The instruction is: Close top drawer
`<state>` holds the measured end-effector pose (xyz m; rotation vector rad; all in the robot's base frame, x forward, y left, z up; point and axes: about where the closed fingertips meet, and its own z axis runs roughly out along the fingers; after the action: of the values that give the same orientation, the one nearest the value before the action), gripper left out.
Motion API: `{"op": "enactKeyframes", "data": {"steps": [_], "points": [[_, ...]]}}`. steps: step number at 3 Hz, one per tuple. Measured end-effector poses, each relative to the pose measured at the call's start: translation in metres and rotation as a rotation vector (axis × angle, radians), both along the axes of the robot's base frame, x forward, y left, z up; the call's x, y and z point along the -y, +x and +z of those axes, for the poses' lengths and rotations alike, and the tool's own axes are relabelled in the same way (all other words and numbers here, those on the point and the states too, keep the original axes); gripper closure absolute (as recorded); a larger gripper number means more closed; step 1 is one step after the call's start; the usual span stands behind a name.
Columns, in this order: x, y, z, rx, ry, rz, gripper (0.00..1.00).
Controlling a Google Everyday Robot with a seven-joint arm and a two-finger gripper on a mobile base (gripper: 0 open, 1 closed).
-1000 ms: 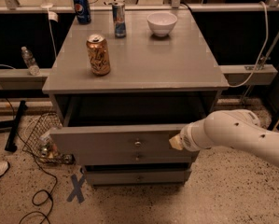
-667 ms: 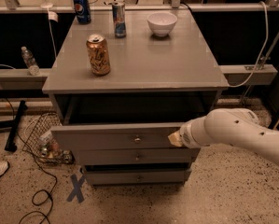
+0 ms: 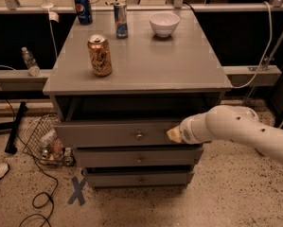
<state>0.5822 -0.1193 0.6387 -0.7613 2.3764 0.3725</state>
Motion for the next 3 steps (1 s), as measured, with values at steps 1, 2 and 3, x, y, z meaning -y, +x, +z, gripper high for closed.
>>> {"op": "enactKeyframes", "data": {"steps": [1,2,3], "points": [[-0.007,0.01,-0.002,0.02,0.009,0.019,1.0],[-0.018,0.027,-0.003,0.035,0.008,0.052,1.0],[-0.02,0.03,-0.001,0.036,0.005,0.059,1.0]]}}
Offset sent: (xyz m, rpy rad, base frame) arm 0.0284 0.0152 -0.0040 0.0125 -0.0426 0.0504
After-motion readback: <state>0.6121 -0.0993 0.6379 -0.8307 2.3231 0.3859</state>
